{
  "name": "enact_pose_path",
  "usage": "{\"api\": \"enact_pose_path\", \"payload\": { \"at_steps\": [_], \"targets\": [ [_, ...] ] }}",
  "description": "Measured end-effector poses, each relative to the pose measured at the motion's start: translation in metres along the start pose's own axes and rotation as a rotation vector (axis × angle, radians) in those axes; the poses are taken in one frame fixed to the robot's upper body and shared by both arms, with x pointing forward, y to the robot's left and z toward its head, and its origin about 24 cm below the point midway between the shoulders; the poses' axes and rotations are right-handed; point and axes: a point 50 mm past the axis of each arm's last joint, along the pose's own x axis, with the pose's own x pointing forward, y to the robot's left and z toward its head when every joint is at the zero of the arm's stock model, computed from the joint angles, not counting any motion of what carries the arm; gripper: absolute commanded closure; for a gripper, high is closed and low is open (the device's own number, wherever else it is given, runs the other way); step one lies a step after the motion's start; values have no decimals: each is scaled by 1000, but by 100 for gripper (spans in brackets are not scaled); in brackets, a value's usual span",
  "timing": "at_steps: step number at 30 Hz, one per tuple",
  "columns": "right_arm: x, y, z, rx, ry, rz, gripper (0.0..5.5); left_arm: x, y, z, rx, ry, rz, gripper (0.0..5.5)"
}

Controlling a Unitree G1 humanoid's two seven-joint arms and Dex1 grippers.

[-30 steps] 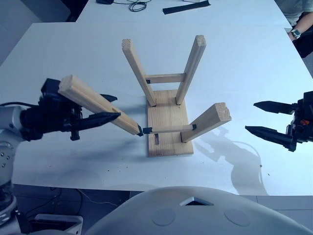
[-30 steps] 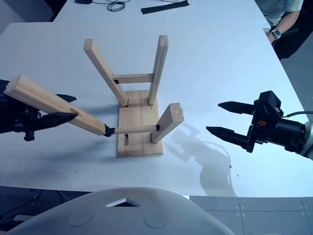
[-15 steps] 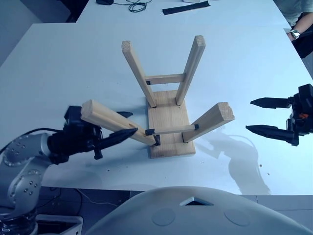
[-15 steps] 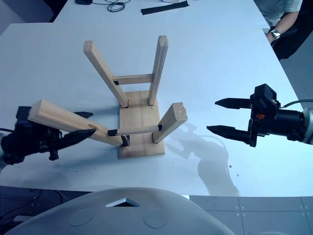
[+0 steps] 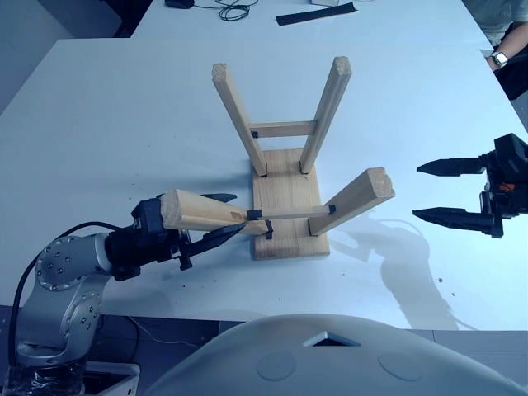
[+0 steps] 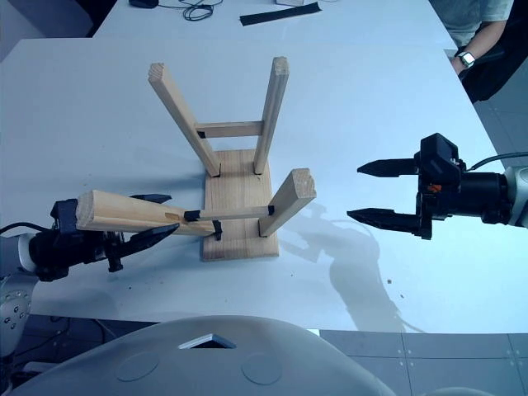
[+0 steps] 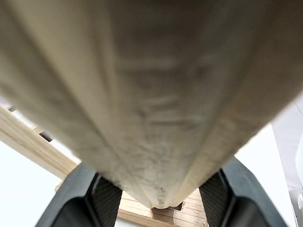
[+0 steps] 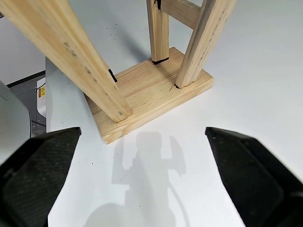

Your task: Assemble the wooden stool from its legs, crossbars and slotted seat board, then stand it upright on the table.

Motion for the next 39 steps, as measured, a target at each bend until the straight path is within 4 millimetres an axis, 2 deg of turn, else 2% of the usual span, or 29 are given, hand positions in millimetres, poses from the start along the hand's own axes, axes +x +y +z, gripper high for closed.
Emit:
{"api": "enact_pose_path", "payload": {
  "at_steps": [20,39],
  "targets": [
    [5,14,-10,-1,-3,-22,65,-4,23,14,49,78,-174,345],
    [7,14,-9,-4,-21,-36,65,2,17,15,47,72,-197,345]
  ]
}}
